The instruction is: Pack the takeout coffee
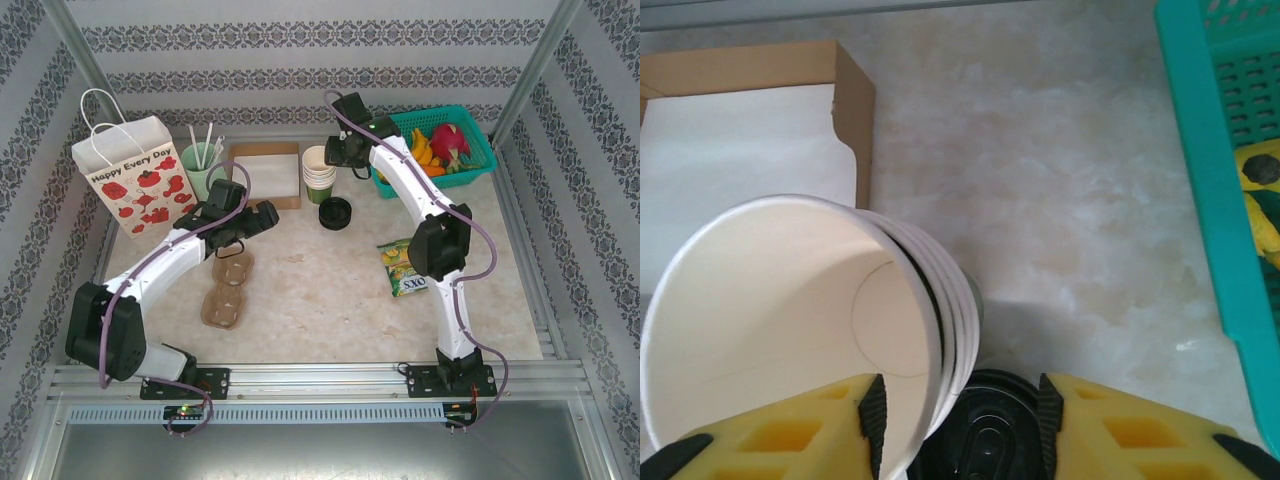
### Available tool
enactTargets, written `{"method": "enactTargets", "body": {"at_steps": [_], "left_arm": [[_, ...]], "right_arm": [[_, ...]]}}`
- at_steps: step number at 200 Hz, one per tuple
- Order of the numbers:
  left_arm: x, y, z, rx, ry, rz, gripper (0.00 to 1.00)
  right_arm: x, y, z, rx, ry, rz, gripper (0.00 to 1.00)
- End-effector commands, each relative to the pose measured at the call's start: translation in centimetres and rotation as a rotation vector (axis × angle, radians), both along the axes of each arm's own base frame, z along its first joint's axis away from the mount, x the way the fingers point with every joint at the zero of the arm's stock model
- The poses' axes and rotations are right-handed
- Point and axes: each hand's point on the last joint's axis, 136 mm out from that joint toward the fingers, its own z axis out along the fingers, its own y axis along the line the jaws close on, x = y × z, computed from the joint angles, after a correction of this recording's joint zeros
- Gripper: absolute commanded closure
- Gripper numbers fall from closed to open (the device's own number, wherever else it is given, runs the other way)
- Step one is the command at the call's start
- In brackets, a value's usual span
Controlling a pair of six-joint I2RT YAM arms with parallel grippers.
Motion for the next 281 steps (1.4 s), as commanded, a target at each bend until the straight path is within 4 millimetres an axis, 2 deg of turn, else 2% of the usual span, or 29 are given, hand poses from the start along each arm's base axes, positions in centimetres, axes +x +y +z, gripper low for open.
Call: {"method": "enactTargets", "body": {"at_steps": [1, 59, 85, 107, 159, 221, 281], "left_arm": [[0.6, -0.4, 0.5, 0.031, -0.003, -0.026, 0.01], [0.9, -0.5, -0.1, 0.041, 0.023, -0.035, 0.01], [0.9, -0.5, -0.5, 0.05, 0.037, -0.038, 0.01], [1.0, -0.5, -0.5, 0.053, 0.042, -0.036, 0.01], [1.2, -0.7, -0.2, 0.049, 0.045, -0.045, 0.01], [1.2, -1.2, 0.2, 0.026, 0.046, -0.056, 0.01], [1.3, -1.3, 0.5, 0.021, 0.041, -0.062, 0.01]], "right_arm": [[0.1, 0.5, -0.3, 0.003, 0.016, 0.028, 0.58], [0.7, 0.7, -0.9, -0.009, 0.013, 0.031, 0.7], [0.9, 0.7, -1.2, -0.013, 0.011, 0.031, 0.79], [1.1, 0.5, -0.8, -0.024, -0.003, 0.027, 0.84], [-0.5, 0.7, 0.7, -0.044, -0.002, 0.073, 0.96], [-3.2, 1.6, 1.0, -0.018, 0.057, 0.141, 0.98], [-2.9, 1.6, 2.1, -0.02, 0.019, 0.137, 1.0]]}}
